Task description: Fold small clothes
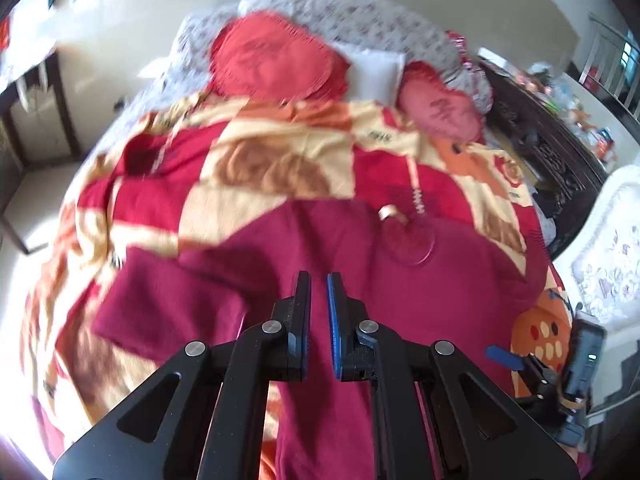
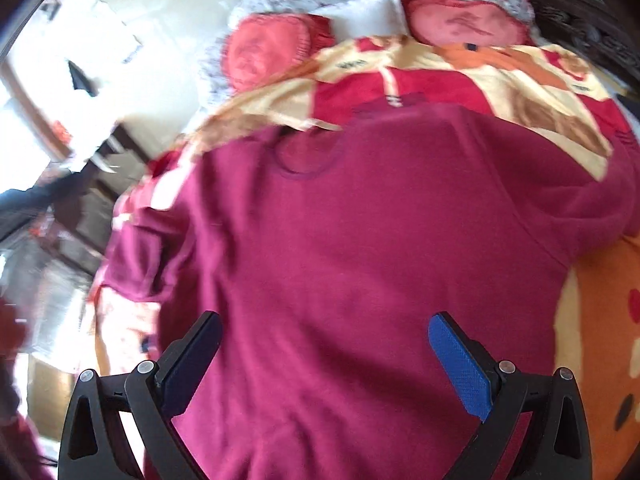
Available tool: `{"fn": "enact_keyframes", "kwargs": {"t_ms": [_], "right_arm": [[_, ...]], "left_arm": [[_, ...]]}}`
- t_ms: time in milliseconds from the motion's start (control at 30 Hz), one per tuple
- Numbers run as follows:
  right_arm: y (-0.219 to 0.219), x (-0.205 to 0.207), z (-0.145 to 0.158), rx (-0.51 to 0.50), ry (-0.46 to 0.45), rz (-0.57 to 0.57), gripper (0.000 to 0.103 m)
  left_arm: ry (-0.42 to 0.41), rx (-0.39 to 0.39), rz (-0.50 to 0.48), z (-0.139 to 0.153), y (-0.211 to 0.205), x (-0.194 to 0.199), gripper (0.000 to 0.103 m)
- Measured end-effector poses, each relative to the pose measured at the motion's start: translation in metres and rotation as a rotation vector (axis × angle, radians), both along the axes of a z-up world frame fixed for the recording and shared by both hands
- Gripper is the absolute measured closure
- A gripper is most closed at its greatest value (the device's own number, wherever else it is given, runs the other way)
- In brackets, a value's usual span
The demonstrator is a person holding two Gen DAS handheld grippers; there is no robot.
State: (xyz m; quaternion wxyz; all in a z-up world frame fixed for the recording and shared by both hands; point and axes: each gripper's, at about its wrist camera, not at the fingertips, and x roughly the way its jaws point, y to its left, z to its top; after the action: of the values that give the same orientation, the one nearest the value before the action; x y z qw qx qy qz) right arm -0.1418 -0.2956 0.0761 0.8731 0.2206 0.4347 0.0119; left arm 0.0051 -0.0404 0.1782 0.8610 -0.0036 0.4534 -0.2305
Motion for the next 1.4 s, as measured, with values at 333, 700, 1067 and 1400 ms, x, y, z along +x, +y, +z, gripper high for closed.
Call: {"fn": "enact_keyframes", "kwargs": {"t_ms": [333,700,1067,1400], "right_arm": [[0.114,0.055,0.025,-0.022,-0.124,0.357,0.001],[0.191,0.157,-0.010,0.029,-0.083,0.453,0.023],[0.205,0.183,-0.034,0.059,-0.046,0.454,0.097],[0.091,0.108,0.105,-0.041,-0.325,0.349,0.098]], "left_arm": [[0.089,0.071,0.178,-0.054,0.087,0.003,0.052],[0.178,-0.032,0.348,-0.085,0.171,0.013,0.042],[0.191,-0.057,0.371,-0.091,0.180,0.015,0.042],[0.144,-0.107,0.391,-0.071,0.175,0.012,0.042]]}}
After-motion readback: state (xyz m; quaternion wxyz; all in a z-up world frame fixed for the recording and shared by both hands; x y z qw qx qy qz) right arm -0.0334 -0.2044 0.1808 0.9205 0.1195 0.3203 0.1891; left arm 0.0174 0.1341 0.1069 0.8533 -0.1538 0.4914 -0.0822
